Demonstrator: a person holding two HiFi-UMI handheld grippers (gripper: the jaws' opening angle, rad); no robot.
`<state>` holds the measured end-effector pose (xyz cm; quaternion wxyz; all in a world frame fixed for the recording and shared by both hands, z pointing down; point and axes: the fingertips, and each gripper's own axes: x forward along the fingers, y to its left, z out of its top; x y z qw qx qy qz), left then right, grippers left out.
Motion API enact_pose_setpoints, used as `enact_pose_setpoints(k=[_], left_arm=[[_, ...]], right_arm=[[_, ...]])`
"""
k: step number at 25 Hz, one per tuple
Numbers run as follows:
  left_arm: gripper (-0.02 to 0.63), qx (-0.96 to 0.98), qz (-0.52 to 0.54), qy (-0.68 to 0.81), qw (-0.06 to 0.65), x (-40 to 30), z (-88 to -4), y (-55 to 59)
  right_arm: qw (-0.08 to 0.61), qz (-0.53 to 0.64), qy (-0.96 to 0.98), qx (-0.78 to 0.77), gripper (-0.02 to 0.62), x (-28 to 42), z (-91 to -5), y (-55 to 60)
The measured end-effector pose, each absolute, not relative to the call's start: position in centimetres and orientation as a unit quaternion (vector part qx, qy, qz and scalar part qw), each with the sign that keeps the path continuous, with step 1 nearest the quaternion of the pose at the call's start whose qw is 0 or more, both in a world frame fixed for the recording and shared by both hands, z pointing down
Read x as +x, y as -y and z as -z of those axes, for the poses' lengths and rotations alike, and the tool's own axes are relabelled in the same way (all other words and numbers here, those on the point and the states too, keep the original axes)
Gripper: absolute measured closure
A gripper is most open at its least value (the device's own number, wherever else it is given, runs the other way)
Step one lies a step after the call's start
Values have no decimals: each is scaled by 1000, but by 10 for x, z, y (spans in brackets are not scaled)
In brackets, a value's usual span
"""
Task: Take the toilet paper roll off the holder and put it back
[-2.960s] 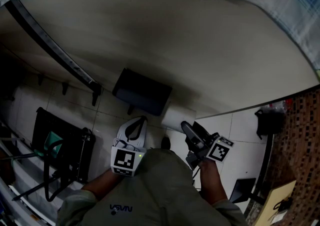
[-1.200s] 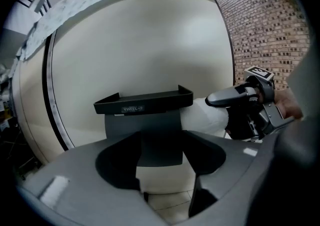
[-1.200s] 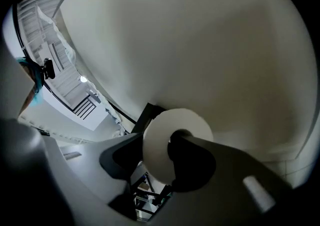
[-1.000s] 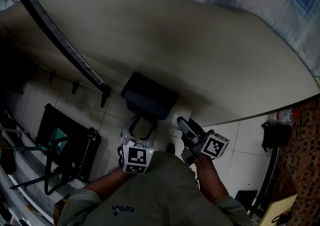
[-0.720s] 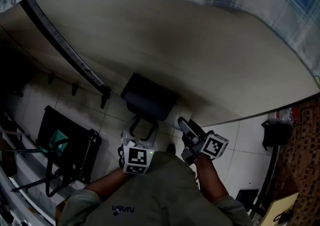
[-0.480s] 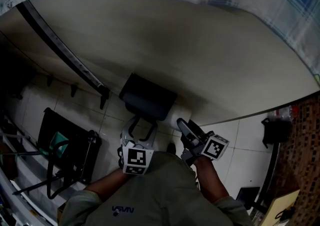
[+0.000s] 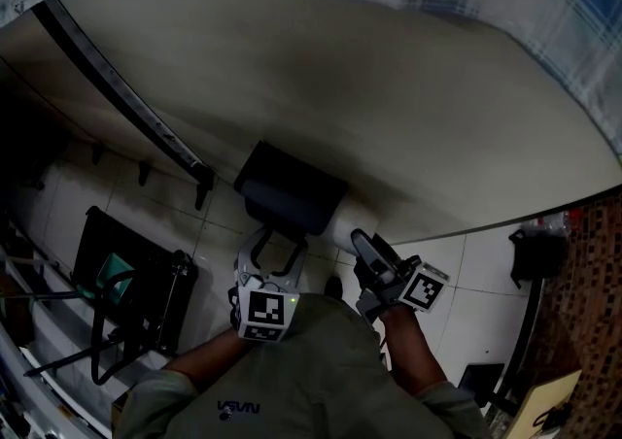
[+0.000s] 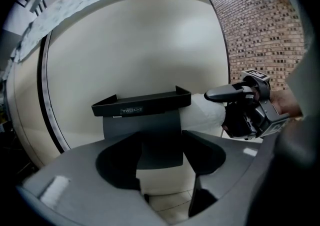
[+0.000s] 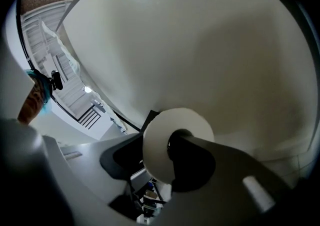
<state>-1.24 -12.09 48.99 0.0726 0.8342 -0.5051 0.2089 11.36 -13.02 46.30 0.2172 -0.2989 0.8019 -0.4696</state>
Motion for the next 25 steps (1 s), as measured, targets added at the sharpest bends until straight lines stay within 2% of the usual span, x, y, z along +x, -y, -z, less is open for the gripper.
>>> enact_pose_setpoints(k=[25], left_arm=[[345, 834, -204, 508, 71, -15, -488, 115]], right_arm=[[187, 488, -800, -295, 445, 92, -487, 128]])
